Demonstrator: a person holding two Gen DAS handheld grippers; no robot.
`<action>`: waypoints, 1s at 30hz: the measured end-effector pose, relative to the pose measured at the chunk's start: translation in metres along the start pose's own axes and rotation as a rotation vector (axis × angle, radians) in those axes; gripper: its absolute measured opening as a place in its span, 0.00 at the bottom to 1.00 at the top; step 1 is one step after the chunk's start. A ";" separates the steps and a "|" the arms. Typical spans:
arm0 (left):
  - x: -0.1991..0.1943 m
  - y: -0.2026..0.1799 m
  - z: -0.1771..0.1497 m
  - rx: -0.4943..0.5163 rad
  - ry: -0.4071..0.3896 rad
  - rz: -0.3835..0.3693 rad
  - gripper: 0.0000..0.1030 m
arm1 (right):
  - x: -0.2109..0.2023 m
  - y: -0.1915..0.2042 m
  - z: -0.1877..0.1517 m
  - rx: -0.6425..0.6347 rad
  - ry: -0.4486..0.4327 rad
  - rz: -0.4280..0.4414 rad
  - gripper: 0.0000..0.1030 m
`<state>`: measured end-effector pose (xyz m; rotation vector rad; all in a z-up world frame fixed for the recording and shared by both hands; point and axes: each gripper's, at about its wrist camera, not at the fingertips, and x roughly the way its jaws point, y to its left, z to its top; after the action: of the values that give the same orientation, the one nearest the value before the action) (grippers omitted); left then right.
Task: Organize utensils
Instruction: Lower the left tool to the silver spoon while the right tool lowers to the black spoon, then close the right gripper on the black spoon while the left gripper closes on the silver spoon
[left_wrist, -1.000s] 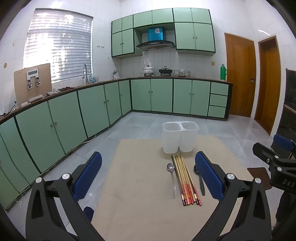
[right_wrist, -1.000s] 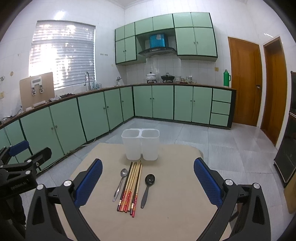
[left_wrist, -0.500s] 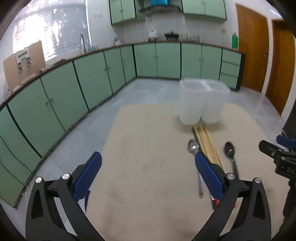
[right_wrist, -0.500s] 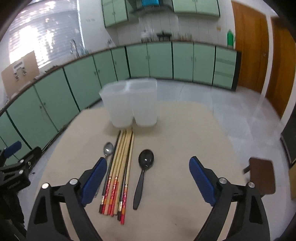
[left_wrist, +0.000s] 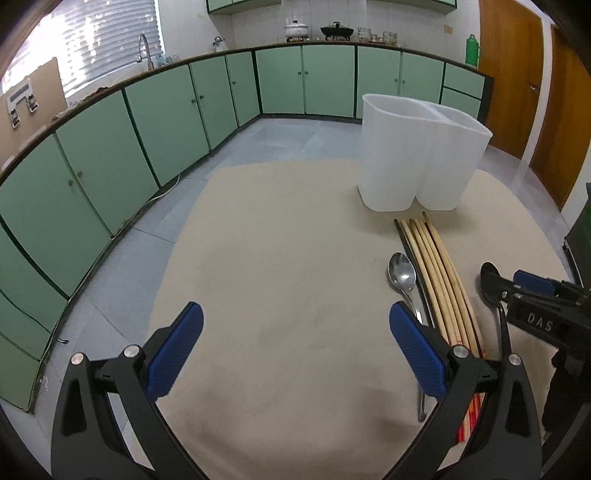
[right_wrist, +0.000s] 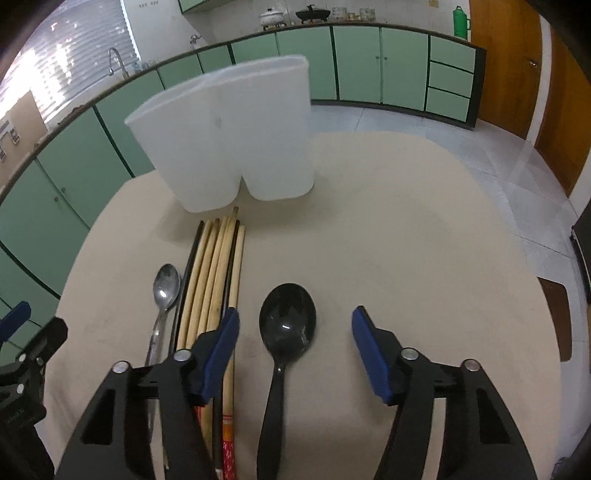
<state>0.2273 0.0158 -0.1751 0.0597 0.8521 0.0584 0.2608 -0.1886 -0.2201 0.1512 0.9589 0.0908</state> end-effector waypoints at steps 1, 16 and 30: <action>0.004 -0.002 0.001 -0.001 0.007 -0.007 0.94 | 0.002 -0.001 0.000 0.006 0.009 0.002 0.49; 0.054 -0.049 0.003 0.054 0.100 -0.087 0.94 | 0.004 -0.011 -0.001 -0.033 0.003 0.029 0.32; 0.064 -0.044 -0.010 0.037 0.122 -0.012 0.95 | 0.003 -0.013 -0.005 -0.031 -0.002 0.031 0.32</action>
<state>0.2631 -0.0233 -0.2329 0.0866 0.9759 0.0356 0.2582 -0.2002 -0.2275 0.1374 0.9532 0.1341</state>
